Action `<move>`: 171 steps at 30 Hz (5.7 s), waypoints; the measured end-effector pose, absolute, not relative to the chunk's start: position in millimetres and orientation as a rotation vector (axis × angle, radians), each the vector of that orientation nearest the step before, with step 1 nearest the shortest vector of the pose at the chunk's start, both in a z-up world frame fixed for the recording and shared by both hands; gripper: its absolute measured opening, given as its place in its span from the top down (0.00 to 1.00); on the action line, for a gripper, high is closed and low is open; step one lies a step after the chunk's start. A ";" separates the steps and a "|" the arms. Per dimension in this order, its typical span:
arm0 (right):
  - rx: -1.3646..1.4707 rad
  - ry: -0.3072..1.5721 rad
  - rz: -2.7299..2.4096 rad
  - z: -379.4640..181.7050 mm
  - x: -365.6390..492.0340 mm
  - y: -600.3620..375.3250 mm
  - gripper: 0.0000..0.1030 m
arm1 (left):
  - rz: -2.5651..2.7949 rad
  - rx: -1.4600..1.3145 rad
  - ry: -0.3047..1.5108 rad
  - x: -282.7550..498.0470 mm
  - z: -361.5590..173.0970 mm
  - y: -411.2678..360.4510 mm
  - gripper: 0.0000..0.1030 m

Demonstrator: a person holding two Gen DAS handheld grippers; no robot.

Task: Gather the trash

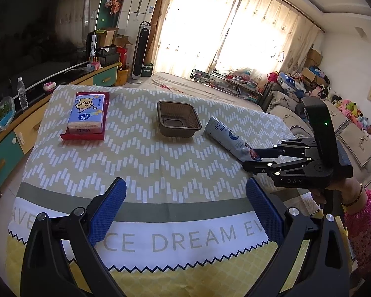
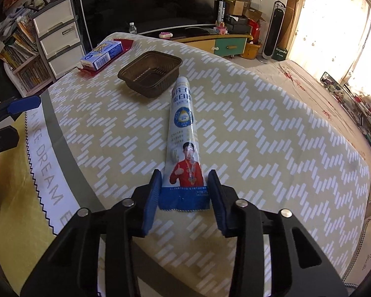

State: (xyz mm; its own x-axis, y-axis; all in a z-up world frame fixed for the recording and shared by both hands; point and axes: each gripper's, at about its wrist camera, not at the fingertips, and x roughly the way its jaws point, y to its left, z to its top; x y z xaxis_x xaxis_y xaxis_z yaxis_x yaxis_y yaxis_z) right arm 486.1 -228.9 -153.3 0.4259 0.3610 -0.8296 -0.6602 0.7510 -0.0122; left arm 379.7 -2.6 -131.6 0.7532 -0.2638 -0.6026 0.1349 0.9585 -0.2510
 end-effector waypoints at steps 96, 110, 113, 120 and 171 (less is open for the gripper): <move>0.311 0.378 -0.130 -117.5 251.1 -464.9 0.32 | 0.137 -0.036 0.924 585.5 -154.4 -71.7 0.32; 0.304 0.366 -0.156 -114.9 250.4 -462.2 0.31 | -0.062 0.039 0.768 479.4 -101.6 -114.1 0.33; 0.309 0.342 -0.169 -114.1 244.9 -463.5 0.29 | -0.142 0.064 0.741 446.9 -86.7 -136.5 0.33; 0.392 0.235 -0.191 -103.5 194.8 -488.5 0.28 | -0.347 0.134 0.710 382.1 -59.6 -217.9 0.33; 0.277 0.230 -0.192 -56.5 73.0 -498.7 0.07 | -0.415 0.149 0.549 188.7 -29.1 -228.3 0.05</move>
